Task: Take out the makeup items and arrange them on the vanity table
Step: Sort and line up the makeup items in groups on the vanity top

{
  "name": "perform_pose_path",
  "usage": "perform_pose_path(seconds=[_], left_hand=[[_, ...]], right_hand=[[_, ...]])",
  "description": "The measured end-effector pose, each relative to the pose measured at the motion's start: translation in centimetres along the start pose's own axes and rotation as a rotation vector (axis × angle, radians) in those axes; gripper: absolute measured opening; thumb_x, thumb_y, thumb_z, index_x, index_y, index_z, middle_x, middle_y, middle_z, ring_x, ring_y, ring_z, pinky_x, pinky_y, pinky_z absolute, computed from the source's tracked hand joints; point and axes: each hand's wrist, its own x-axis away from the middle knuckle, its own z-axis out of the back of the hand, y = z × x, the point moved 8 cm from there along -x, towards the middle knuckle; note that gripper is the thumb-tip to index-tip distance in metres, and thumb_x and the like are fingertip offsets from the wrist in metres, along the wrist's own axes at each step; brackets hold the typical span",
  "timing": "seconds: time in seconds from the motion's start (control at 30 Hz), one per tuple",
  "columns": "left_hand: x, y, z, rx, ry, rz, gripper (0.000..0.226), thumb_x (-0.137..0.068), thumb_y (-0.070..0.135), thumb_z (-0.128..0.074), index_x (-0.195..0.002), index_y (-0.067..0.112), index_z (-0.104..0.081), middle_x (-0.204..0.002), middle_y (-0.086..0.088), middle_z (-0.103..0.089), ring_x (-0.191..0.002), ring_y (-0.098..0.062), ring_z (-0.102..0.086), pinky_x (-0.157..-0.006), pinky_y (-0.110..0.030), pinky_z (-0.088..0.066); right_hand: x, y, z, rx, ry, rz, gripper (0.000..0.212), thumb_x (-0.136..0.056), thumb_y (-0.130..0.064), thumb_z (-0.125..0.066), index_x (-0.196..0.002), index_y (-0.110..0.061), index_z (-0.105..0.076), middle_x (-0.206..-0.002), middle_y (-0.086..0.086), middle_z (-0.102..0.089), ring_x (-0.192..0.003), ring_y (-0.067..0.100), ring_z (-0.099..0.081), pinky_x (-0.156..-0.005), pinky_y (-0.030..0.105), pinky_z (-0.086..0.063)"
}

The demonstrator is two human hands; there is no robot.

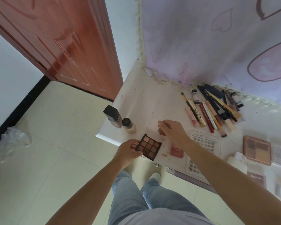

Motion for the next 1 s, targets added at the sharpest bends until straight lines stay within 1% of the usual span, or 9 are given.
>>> perform_pose_path(seconds=[0.07,0.13,0.23,0.43,0.6,0.73,0.83,0.9,1.0], left_hand=[[-0.1,-0.3,0.0,0.027,0.044,0.027,0.038,-0.073,-0.002,-0.068,-0.11,0.005,-0.057,-0.095,-0.006,-0.06,-0.085,-0.02,-0.058,-0.079,-0.024,-0.049],[-0.1,-0.3,0.0,0.039,0.074,0.037,0.037,-0.073,-0.002,-0.068,-0.108,0.003,-0.057,-0.094,-0.008,-0.061,-0.085,-0.022,-0.058,-0.086,-0.032,-0.048],[-0.2,-0.4,-0.2,0.01,0.104,0.034,0.035,-0.072,-0.001,-0.068,-0.105,0.003,-0.058,-0.085,-0.002,-0.06,-0.08,-0.02,-0.057,-0.084,-0.031,-0.047],[-0.3,0.2,0.2,-0.246,0.151,-0.04,0.026,-0.074,0.016,-0.07,-0.096,0.012,-0.057,-0.088,0.002,-0.065,-0.074,-0.01,-0.055,-0.069,-0.017,-0.041],[-0.6,1.4,0.0,-0.594,0.092,-0.113,0.037,-0.081,0.034,-0.063,-0.11,0.014,-0.05,-0.101,-0.002,-0.067,-0.091,-0.02,-0.063,-0.077,-0.024,-0.046],[-0.8,1.6,0.3,-0.692,0.122,-0.127,0.037,-0.085,0.036,-0.059,-0.112,0.014,-0.047,-0.101,-0.004,-0.067,-0.091,-0.02,-0.063,-0.078,-0.025,-0.047],[-0.8,1.4,0.1,-0.706,0.109,-0.145,0.036,-0.085,0.036,-0.058,-0.112,0.015,-0.046,-0.102,-0.003,-0.066,-0.092,-0.02,-0.062,-0.08,-0.025,-0.048],[-0.6,1.3,0.0,-0.717,0.103,-0.146,0.035,-0.085,0.036,-0.058,-0.111,0.015,-0.045,-0.101,-0.002,-0.065,-0.092,-0.019,-0.061,-0.08,-0.026,-0.048],[-0.1,1.3,0.2,-0.731,0.137,-0.136,0.035,-0.085,0.037,-0.058,-0.109,0.015,-0.045,-0.098,-0.002,-0.063,-0.089,-0.019,-0.06,-0.077,-0.027,-0.048]], right_hand=[[0.4,-0.3,0.1,0.015,-0.068,0.058,0.015,-0.085,-0.03,-0.056,-0.085,-0.016,-0.062,-0.075,-0.01,-0.061,-0.071,0.004,-0.056,-0.069,0.012,-0.045],[0.9,-0.3,-0.2,0.101,-0.158,0.124,0.022,-0.079,-0.028,-0.067,-0.097,-0.016,-0.064,-0.082,-0.012,-0.061,-0.072,-0.002,-0.055,-0.064,0.005,-0.045],[1.0,-0.1,-0.1,0.205,-0.14,0.17,0.025,-0.079,-0.024,-0.068,-0.099,-0.009,-0.068,-0.086,-0.004,-0.064,-0.07,0.0,-0.054,-0.063,0.0,-0.042],[-0.6,0.9,0.8,-0.114,-0.044,-0.022,0.021,-0.084,-0.021,-0.063,-0.092,-0.003,-0.067,-0.076,0.004,-0.064,-0.071,0.012,-0.058,-0.063,0.013,-0.052],[-1.2,-0.3,0.3,-0.027,-0.082,0.014,0.024,-0.086,-0.022,-0.058,-0.088,0.0,-0.065,-0.077,0.007,-0.061,-0.075,0.016,-0.058,-0.074,0.028,-0.053],[-0.6,0.1,1.3,0.049,0.013,0.039,0.036,-0.08,-0.026,-0.066,-0.113,-0.011,-0.061,-0.099,0.001,-0.064,-0.081,0.005,-0.055,-0.076,0.011,-0.044],[1.1,1.4,1.9,0.463,-0.017,0.12,0.053,-0.082,-0.035,-0.063,-0.128,-0.016,-0.048,-0.122,0.0,-0.057,-0.109,0.013,-0.05,-0.097,0.025,-0.034],[3.1,1.7,1.8,0.78,-0.012,0.31,0.051,-0.082,-0.04,-0.06,-0.126,-0.016,-0.051,-0.127,0.002,-0.054,-0.119,0.021,-0.046,-0.104,0.032,-0.027],[5.2,4.1,0.8,0.98,-0.122,0.35,0.059,-0.076,-0.047,-0.061,-0.126,-0.018,-0.048,-0.137,0.006,-0.043,-0.13,0.027,-0.035,-0.11,0.045,-0.019]])
